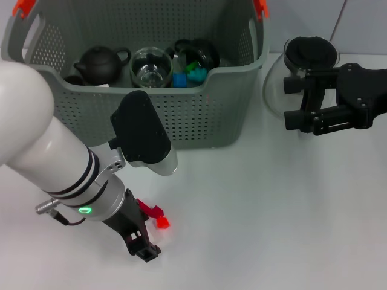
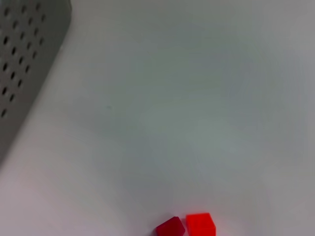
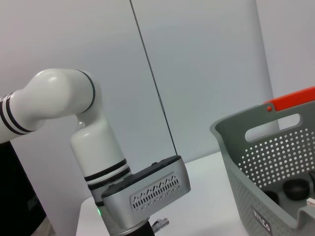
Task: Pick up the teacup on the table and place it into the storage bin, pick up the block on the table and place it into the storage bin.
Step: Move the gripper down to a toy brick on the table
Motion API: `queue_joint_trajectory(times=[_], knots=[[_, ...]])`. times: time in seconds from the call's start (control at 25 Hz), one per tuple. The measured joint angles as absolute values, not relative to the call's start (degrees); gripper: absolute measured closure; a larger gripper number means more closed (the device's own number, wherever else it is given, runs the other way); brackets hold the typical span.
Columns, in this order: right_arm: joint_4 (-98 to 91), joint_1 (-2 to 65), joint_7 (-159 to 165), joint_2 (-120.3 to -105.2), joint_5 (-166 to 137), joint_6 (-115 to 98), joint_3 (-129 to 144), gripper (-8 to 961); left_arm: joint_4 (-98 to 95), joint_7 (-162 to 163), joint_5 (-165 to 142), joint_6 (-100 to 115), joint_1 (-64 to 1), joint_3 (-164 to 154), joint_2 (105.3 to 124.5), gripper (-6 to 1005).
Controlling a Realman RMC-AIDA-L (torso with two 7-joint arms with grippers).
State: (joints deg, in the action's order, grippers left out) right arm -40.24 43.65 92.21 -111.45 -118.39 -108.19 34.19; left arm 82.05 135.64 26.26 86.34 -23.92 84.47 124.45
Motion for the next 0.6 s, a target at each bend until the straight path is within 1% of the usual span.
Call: queue_joint_trajectory(times=[0.08, 0.32, 0.6], knots=[[-40.23, 43.66, 92.14, -111.44, -118.39, -108.19, 34.18, 28, 81.78, 135.81, 26.23, 86.23, -24.01, 84.4, 124.45, 315], [-40.24, 43.74, 92.09, -111.44, -118.39, -108.24, 34.5, 28, 81.12, 136.31, 26.18, 85.79, -24.19, 84.17, 124.45, 311], [-40.26, 43.75, 92.09, -111.44, -118.39, -108.64, 34.24, 29, 80.78, 137.14, 26.19, 85.74, -24.41, 84.18, 124.42, 408]])
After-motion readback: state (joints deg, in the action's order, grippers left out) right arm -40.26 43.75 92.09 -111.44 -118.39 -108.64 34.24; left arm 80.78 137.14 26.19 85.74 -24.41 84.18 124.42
